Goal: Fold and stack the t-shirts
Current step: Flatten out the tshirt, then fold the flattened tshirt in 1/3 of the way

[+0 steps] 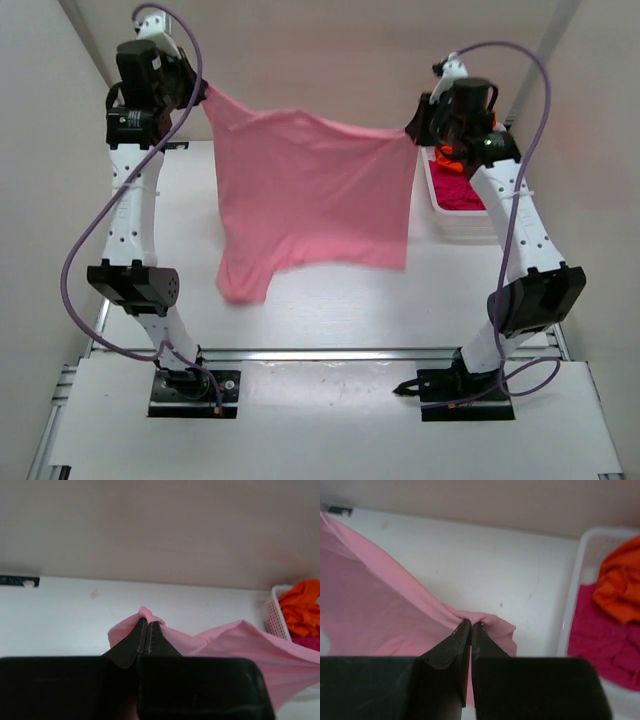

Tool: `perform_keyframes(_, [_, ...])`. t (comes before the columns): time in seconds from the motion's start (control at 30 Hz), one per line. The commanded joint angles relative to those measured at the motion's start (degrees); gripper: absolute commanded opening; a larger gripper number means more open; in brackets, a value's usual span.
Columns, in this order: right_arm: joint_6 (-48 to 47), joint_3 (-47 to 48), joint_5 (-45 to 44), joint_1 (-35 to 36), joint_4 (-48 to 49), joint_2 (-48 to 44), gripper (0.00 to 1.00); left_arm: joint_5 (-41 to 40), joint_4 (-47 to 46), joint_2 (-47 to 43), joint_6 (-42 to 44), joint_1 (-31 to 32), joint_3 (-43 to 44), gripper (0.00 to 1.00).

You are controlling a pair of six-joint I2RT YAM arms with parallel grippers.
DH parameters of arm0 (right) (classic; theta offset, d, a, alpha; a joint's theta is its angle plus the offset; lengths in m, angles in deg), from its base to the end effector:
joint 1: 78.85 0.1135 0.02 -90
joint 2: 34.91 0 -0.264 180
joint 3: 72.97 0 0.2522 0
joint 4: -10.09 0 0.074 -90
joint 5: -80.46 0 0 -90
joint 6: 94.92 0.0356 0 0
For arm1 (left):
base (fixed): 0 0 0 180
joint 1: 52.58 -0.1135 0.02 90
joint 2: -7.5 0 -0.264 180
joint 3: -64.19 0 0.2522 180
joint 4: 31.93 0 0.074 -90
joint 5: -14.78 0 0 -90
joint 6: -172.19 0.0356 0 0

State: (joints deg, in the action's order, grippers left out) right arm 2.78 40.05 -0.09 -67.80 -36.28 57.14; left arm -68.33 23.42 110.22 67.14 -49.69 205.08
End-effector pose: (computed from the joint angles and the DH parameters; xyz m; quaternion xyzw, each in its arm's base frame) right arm 0.3556 0.0754 0.4208 -0.0686 0.8407 0.1554 0.5141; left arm 0.3802 -0.0235 0.4946 -0.0496 0.8026 -0.1401 0.5777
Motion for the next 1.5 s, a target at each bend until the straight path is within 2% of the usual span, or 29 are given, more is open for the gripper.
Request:
perform_keyframes(0.0, [-3.57,14.17,-2.15,-0.06,-1.93,0.67,0.00,1.18,-0.09,-4.36,-0.32,-1.40,8.14,0.00])
perform_keyframes(0.07, [-4.62,18.59,-3.38,0.11,-5.53,2.60,0.00,1.89,-1.15,-6.99,-0.60,-1.40,4.98,0.00])
perform_keyframes(0.13, [-4.54,17.21,-2.69,-0.50,-5.46,2.61,0.00,0.84,-1.32,-9.45,0.37,0.09,1.22,0.00])
perform_keyframes(0.2, [-3.32,9.24,-0.94,-1.55,-2.31,-0.89,0.00,-1.09,-3.43,-14.54,1.16,2.80,-6.43,0.00])
perform_keyframes(0.27, [-2.35,2.12,0.73,-2.52,0.59,-3.53,0.00,-1.80,-8.16,-18.67,0.64,4.48,-20.71,0.00])
perform_keyframes(0.3, [-2.00,-0.19,1.79,-3.22,1.39,-4.07,0.00,-2.23,-8.88,-19.74,0.29,4.83,-23.65,0.00])
perform_keyframes(0.37, [-1.20,-8.69,2.93,-3.93,3.67,-5.82,0.00,-3.03,-10.46,-23.60,0.02,6.50,-36.11,0.00])
perform_keyframes(0.43, [-0.24,-15.55,3.73,-4.63,5.26,-7.67,0.00,-5.22,-11.78,-26.51,-0.51,8.78,-44.89,0.00])
perform_keyframes(0.57, [2.48,-30.67,3.64,-4.45,8.86,-10.04,0.00,-6.19,-15.56,-32.74,-5.67,12.04,-64.59,0.00])
perform_keyframes(0.7, [5.73,-43.51,1.63,-2.35,8.87,-11.36,0.00,-8.29,-13.91,-37.14,-9.03,15.55,-76.04,0.00])
perform_keyframes(0.8, [8.81,-50.37,0.23,-1.39,8.88,-12.77,0.00,-8.48,-10.13,-39.08,-9.21,16.88,-80.53,0.00])
perform_keyframes(0.93, [10.84,-54.69,-1.80,-0.50,4.75,-15.58,0.00,-7.51,-5.99,-43.64,-9.47,18.28,-83.62,0.00])
perform_keyframes(1.13, [10.31,-57.33,-2.95,-1.38,0.62,-18.39,0.00,-5.67,1.21,-51.11,-7.55,15.13,-86.00,0.00])
perform_keyframes(1.2, [9.88,-58.47,-2.25,-2.17,-0.44,-19.27,0.00,-4.35,2.18,-51.91,-6.49,15.47,-86.44,0.00])
perform_keyframes(1.33, [10.66,-59.71,-2.07,-1.91,-3.34,-21.21,0.01,-6.46,2.63,-52.10,-8.24,20.56,-85.74,0.00])
perform_keyframes(1.47, [10.75,-60.50,-1.28,-1.38,-6.42,-23.93,0.00,-3.74,1.84,-50.86,-6.40,16.89,-85.04,0.00])
